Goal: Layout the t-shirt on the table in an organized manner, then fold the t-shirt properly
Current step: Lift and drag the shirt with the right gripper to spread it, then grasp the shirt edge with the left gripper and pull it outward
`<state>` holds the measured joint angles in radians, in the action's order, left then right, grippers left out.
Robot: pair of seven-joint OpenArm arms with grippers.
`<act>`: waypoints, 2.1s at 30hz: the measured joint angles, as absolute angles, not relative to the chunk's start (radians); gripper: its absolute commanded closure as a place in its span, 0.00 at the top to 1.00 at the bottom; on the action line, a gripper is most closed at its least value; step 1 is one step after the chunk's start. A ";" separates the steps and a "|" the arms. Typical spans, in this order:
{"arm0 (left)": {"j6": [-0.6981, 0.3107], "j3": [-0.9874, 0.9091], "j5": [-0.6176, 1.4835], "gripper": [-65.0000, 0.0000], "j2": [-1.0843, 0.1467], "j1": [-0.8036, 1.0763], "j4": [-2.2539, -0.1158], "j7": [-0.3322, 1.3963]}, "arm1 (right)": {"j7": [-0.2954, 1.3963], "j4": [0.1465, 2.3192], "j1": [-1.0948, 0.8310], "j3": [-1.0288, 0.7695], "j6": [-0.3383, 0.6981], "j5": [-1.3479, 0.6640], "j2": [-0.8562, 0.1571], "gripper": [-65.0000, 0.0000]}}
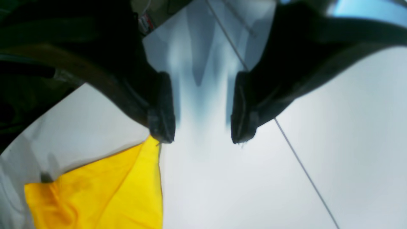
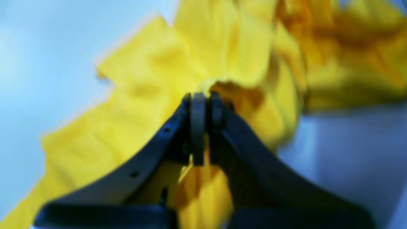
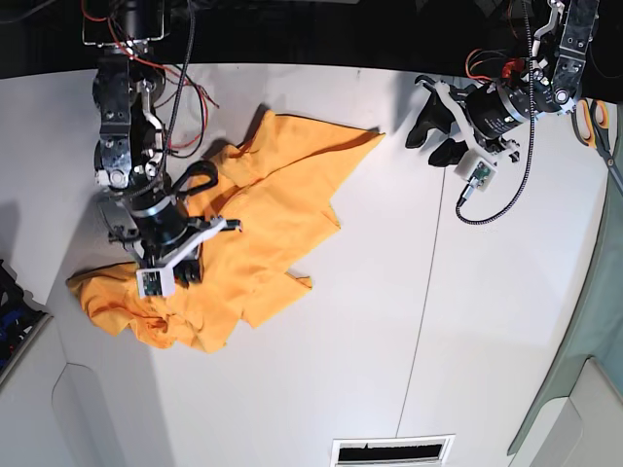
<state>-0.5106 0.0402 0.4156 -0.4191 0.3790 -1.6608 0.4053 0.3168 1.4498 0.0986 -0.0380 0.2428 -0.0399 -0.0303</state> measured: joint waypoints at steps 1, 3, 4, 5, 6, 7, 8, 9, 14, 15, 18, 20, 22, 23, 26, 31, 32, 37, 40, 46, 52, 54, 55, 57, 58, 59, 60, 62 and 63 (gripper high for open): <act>-0.510 0.040 0.416 0.50 -0.421 0.379 -1.661 0.408 | 0.317 1.450 0.128 -0.025 0.263 -0.047 -0.031 0.00; -0.511 0.040 0.417 0.50 -0.429 0.379 -1.661 0.412 | 0.316 1.450 0.184 0.016 0.287 -0.065 -0.031 0.00; -0.510 0.040 0.417 0.50 -0.433 0.379 -1.661 0.412 | 0.317 1.450 0.208 0.041 0.292 -0.065 -0.030 0.00; -0.511 0.040 0.417 0.50 -0.439 0.379 -1.661 0.412 | 0.319 1.450 0.232 0.062 0.294 -0.063 -0.021 0.00; -0.510 0.040 0.417 0.50 -0.444 0.379 -1.661 0.412 | 0.320 1.450 0.252 0.084 0.287 -0.062 -0.006 0.00; -0.510 0.040 0.418 0.50 -0.448 0.379 -1.661 0.412 | 0.321 1.450 0.272 0.109 0.288 -0.062 0.009 0.00; -0.510 0.040 0.416 0.50 -0.452 0.379 -1.661 0.412 | 0.323 1.449 0.294 0.135 0.290 -0.061 0.028 0.00; -0.510 0.040 0.417 0.50 -0.455 0.379 -1.661 0.412 | 0.323 1.448 0.314 0.162 0.294 -0.060 0.050 0.00; -0.510 0.040 0.417 0.50 -0.457 0.379 -1.661 0.430 | 0.311 1.425 0.393 0.310 0.365 -0.040 0.147 0.00; -0.511 0.040 0.417 0.50 -0.457 0.379 -1.661 0.435 | 0.308 1.409 0.406 0.358 0.374 -0.053 0.147 0.00; -0.510 0.040 0.417 0.50 -0.458 0.379 -1.661 0.442 | 0.308 1.358 0.416 0.461 0.385 -0.048 0.144 0.00; -0.510 0.040 0.418 0.50 -0.457 0.379 -1.661 0.442 | 0.312 1.315 0.413 0.508 0.385 -0.048 0.143 0.04; -0.510 0.040 0.417 0.50 -0.457 0.379 -1.661 0.441 | 0.313 1.274 0.410 0.548 0.386 -0.048 0.141 0.32; -0.510 0.040 0.417 0.50 -0.457 0.379 -1.661 0.441 | 0.311 1.254 0.407 0.562 0.382 -0.056 0.141 0.45; -0.510 0.040 0.417 0.50 -0.457 0.379 -1.661 0.441 | 0.312 1.235 0.375 0.574 0.381 -0.060 0.141 0.59; -0.509 0.040 0.416 0.50 -0.457 0.379 -1.661 0.437 | 0.316 1.245 0.338 0.527 0.328 -0.052 0.139 0.59; -0.502 0.040 0.417 0.50 -0.457 0.379 -1.661 0.437 | 0.315 1.259 0.334 0.499 0.312 -0.045 0.139 0.59; -0.381 0.033 0.420 0.50 -0.457 0.352 -1.661 0.437 | 0.317 1.296 0.330 0.296 0.231 -0.001 0.144 0.59; -0.373 0.014 0.421 0.50 -0.457 0.321 -1.661 0.435 | 0.339 1.296 0.330 0.154 0.224 -0.003 0.144 0.59; -0.374 0.012 0.447 0.65 -0.457 0.226 -1.660 0.439 | 0.400 1.296 0.327 -0.057 0.241 -0.038 0.124 0.59; -0.338 0.014 0.448 0.65 -0.453 0.129 -1.598 0.438 | 0.408 1.291 0.273 -0.140 0.237 -0.044 0.071 0.59; -0.328 0.013 0.453 0.65 -0.454 0.083 -1.528 0.438 | 0.404 1.282 0.248 -0.140 0.237 -0.045 0.058 0.59; -0.325 0.013 0.465 0.65 -0.455 0.056 -1.486 0.437 | 0.400 1.274 0.240 -0.140 0.238 -0.046 0.055 0.59; -0.325 0.012 0.491 0.65 -0.455 0.003 -1.398 0.435 | 0.381 1.247 0.221 -0.140 0.240 -0.046 0.053 0.59; -0.326 0.012 0.503 0.65 -0.455 -0.025 -1.353 0.429 | 0.361 1.229 0.213 -0.139 0.240 -0.044 0.053 0.59; -0.324 0.012 0.512 0.65 -0.453 -0.051 -1.312 0.426 | 0.338 1.206 0.208 -0.139 0.241 -0.046 0.053 0.59; -0.330 0.012 0.525 0.65 -0.454 -0.076 -1.275 0.426 | 0.316 1.177 0.205 -0.139 0.243 -0.045 0.053 0.59; -0.383 0.012 0.562 0.65 -0.455 -0.122 -1.212 0.426 | 0.249 1.116 0.205 -0.139 0.239 -0.041 0.053 0.59; -0.406 0.012 0.586 0.65 -0.455 -0.142 -1.186 0.425 | 0.210 1.089 0.206 -0.139 0.239 -0.041 0.053 0.59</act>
<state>-0.4065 0.0120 0.5858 -0.4545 -0.1421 -1.1858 0.4248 0.2100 1.0885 0.2058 -0.1390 0.2386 -0.0410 0.0528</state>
